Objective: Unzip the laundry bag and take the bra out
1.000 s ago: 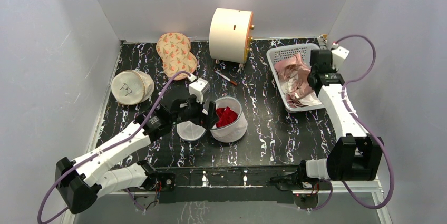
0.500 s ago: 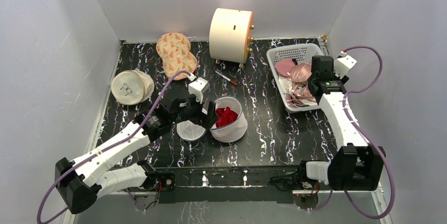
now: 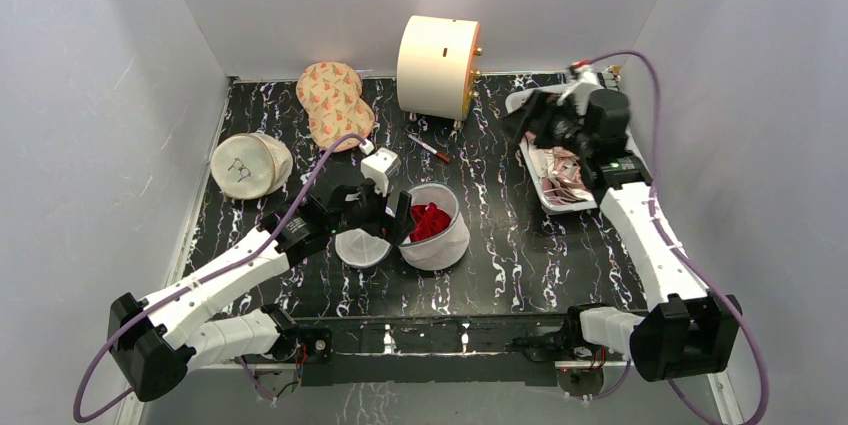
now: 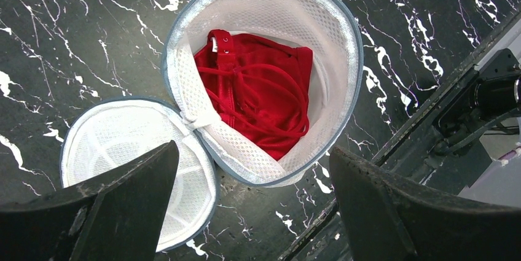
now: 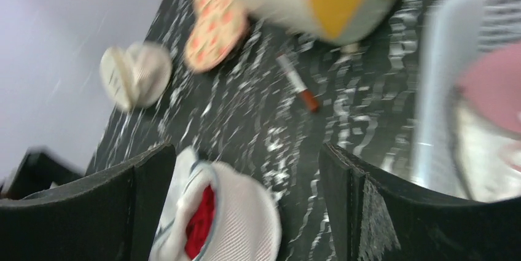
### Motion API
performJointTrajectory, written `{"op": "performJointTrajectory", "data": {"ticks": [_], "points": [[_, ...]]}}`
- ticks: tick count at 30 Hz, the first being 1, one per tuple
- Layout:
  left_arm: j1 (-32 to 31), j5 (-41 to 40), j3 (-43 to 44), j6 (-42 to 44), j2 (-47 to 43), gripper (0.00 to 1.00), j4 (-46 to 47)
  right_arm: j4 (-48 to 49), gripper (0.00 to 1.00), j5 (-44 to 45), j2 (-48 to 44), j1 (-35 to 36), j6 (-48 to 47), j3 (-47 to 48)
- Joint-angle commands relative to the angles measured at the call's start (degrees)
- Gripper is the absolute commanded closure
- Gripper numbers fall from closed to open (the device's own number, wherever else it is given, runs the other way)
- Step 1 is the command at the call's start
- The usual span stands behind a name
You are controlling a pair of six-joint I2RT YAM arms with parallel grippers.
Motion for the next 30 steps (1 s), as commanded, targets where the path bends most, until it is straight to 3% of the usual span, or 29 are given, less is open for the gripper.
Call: {"op": "performJointTrajectory", "data": {"ticks": [1,2,3,9,13,20,25,30], "points": [[-0.23,-2.54,1.76,-0.56,-2.09,0.08,0.09,-0.66,0.16,-8.80,0.97,15.17,-8.40,3.64],[-0.23,-3.41,1.36,-0.89,-2.51,0.08,0.29,-3.05,0.18,-6.93,1.62,19.70,-9.47,4.10],[-0.23,-5.45,-0.32,-2.60,-3.61,0.06,0.42,-4.81,0.27,-1.13,2.43,26.67,-7.62,2.93],[-0.23,-9.52,-4.39,-6.93,-3.83,0.04,-1.97,-0.47,0.33,-0.23,3.19,35.72,-1.63,-4.16],[-0.23,-12.72,-6.24,-10.94,-4.24,0.03,-3.22,-2.93,0.40,4.01,4.33,41.97,-0.74,-8.39],[-0.28,-16.04,-8.28,-14.95,-5.45,0.02,-2.25,-5.16,0.55,8.36,3.18,47.00,1.61,-17.42],[-0.23,-14.25,-6.55,-13.97,-1.47,0.02,-1.00,-2.69,0.57,12.47,0.18,49.24,4.96,-26.15],[-0.23,-9.41,-4.71,-12.61,3.14,0.01,3.15,-0.83,0.57,15.32,0.95,49.33,4.98,-27.78]]}}
